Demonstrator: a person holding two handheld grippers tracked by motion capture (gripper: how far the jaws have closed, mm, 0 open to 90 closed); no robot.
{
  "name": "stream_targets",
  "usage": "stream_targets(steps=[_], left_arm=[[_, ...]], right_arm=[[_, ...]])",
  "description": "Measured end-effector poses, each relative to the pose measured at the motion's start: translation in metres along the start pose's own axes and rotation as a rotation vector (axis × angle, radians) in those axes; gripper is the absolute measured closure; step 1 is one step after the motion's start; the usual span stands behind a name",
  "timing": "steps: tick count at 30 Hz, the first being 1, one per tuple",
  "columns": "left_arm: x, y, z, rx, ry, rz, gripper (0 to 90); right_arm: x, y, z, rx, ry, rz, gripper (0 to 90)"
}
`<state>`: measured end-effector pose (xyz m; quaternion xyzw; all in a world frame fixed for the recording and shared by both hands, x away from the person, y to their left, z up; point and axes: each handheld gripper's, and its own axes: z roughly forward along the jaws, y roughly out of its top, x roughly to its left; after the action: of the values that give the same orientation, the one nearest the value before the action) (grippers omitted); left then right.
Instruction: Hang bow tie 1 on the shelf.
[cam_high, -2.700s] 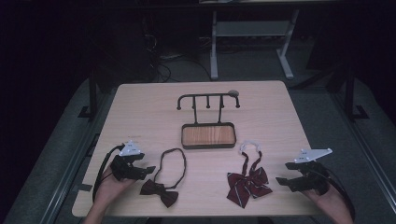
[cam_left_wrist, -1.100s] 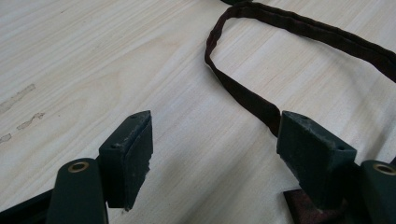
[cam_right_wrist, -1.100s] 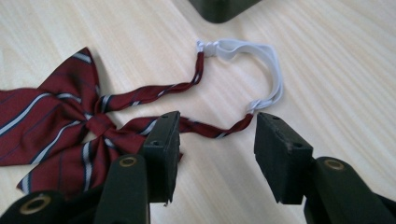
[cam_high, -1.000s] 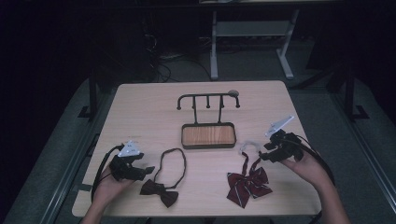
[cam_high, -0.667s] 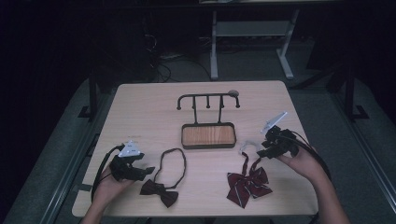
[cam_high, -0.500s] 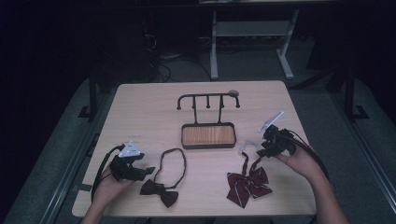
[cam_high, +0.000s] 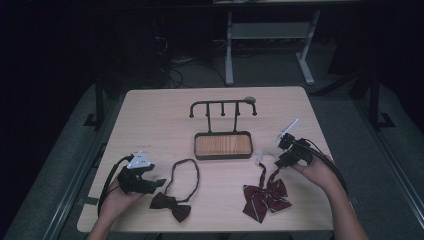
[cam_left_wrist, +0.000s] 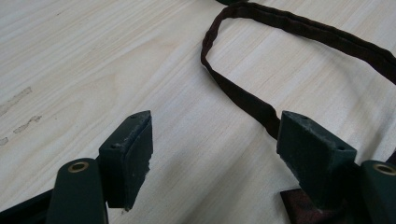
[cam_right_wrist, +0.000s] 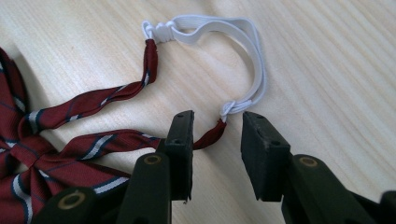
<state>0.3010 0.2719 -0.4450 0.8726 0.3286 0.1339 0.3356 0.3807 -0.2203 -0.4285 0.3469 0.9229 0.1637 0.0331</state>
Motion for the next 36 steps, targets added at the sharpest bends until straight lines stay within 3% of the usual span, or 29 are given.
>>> stream_targets(steps=[13, 21, 28, 36], left_arm=[[0.0, 0.0, 0.0, 0.002, 0.0, 0.005, 27.3], [0.0, 0.0, 0.0, 0.002, 0.0, 0.005, 27.3], [-0.001, 0.001, 0.0, 0.005, 0.0, 0.007, 27.3], [-0.001, 0.001, 0.0, 0.006, 0.0, 0.009, 27.3]], right_arm=[[-0.002, 0.005, 0.003, 0.006, 0.004, 0.049, 64.0], [-0.004, 0.007, 0.01, 0.048, -0.012, 0.077, 66.4], [-0.003, 0.008, 0.013, 0.07, -0.03, 0.068, 70.4], [0.001, 0.011, 0.016, 0.097, -0.047, 0.047, 82.1]])
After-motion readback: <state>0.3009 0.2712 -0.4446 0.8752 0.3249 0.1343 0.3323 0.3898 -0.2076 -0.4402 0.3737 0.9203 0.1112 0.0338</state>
